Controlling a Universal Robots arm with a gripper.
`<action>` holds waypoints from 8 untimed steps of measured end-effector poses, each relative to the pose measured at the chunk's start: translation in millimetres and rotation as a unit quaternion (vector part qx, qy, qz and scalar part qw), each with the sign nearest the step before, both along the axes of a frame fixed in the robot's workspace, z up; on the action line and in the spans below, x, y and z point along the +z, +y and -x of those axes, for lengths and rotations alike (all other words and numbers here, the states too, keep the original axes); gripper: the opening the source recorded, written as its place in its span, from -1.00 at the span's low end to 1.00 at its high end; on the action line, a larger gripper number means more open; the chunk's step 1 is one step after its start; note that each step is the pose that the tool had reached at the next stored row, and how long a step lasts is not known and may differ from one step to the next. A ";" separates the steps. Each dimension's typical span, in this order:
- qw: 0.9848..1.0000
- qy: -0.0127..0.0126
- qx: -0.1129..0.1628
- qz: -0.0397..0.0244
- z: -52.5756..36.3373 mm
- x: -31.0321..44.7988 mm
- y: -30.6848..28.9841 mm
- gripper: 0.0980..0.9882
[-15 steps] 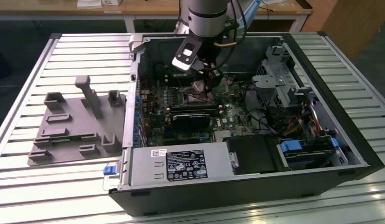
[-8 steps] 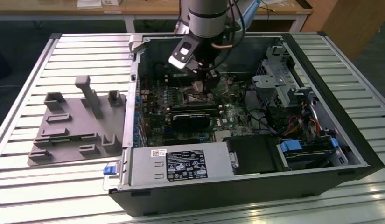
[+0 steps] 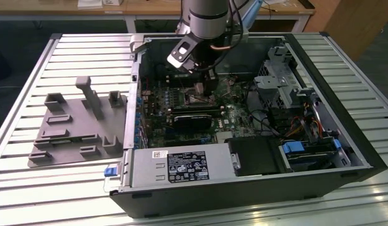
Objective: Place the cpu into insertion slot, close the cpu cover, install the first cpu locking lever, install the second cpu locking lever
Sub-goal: 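Place the cpu into insertion slot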
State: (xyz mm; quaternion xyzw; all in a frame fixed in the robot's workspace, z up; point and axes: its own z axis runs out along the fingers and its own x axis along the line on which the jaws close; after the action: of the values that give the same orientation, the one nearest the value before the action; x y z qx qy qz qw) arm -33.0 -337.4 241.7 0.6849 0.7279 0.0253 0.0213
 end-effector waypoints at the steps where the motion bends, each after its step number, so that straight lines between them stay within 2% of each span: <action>1: 1.000 -0.001 -0.002 0.001 0.6 -0.4 0.0 -0.01; 2: 1.000 -0.003 -0.002 0.002 1.5 -0.9 0.0 -0.01; 6: 1.000 -0.023 -0.003 0.003 8.7 -2.9 0.0 -0.01; 7: 1.000 -0.025 -0.004 0.003 9.9 -3.5 0.0 -0.01; 8: 1.000 -0.026 -0.005 0.003 10.6 -4.1 0.1 -0.01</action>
State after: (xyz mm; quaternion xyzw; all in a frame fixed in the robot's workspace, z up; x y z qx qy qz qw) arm -43.5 -337.4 237.6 0.6876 0.7237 0.0408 0.0421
